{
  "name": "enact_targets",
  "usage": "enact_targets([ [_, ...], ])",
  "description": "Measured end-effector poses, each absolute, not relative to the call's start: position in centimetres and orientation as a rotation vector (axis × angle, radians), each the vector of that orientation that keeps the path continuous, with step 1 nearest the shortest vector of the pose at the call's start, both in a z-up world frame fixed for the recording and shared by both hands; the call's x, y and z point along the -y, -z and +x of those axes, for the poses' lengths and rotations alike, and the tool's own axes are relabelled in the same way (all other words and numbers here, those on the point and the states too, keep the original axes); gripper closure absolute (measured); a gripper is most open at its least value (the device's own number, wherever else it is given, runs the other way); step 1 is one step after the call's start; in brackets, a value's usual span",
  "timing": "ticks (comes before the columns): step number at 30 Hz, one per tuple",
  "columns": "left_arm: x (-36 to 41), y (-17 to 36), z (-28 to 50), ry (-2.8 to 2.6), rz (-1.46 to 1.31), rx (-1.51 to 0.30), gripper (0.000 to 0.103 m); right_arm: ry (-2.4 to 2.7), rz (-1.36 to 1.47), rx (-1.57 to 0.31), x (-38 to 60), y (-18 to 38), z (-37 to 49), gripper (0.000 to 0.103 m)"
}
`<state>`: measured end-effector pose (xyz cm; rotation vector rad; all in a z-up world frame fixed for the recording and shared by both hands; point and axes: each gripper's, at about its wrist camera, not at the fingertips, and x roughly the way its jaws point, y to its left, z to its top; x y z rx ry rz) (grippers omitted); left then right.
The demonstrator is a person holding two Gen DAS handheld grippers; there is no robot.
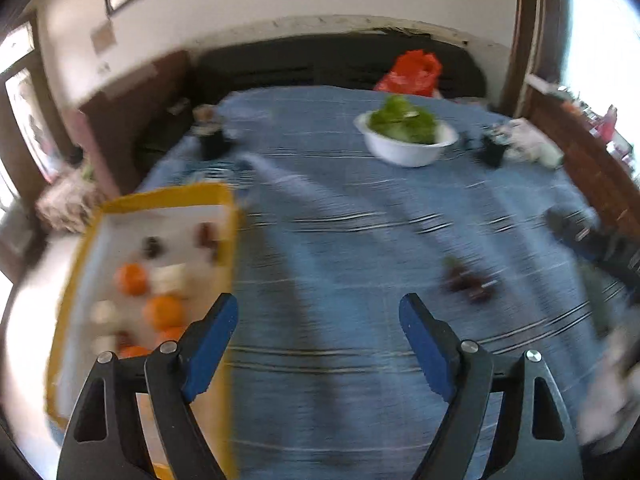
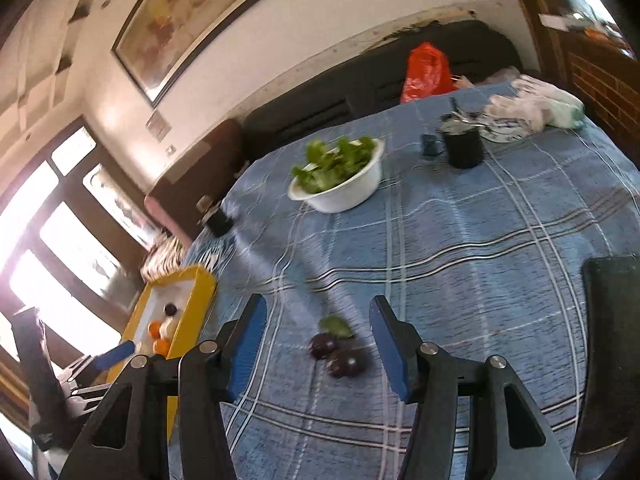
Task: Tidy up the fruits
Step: 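Move both open tools back toward the two dark plums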
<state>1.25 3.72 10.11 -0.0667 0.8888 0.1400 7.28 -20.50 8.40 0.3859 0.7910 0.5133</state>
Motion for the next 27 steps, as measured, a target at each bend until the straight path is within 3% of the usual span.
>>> enact_targets([
  [6,0.6,-12.1,6.5,-0.032,-0.359,-0.969,0.021,-0.411,0.412,-0.783,23.0,-8.1,8.3,0.045],
  [13,0.2,-8.9,6.4,-0.024,-0.335,-1.034,0.021,-0.428,0.393,-0.792,22.6,-8.0,8.5,0.045],
  [16,-2.1,-10.5,5.8,-0.082,-0.323,-1.028,0.025,-0.450,0.365,-0.758,21.9,-8.8,7.7,0.045],
  [27,-1.8,-32.9,-3.5,-0.239,-0.151,-0.604,0.025,-0.525,0.362,-0.643,21.9,-11.2,6.1,0.045],
])
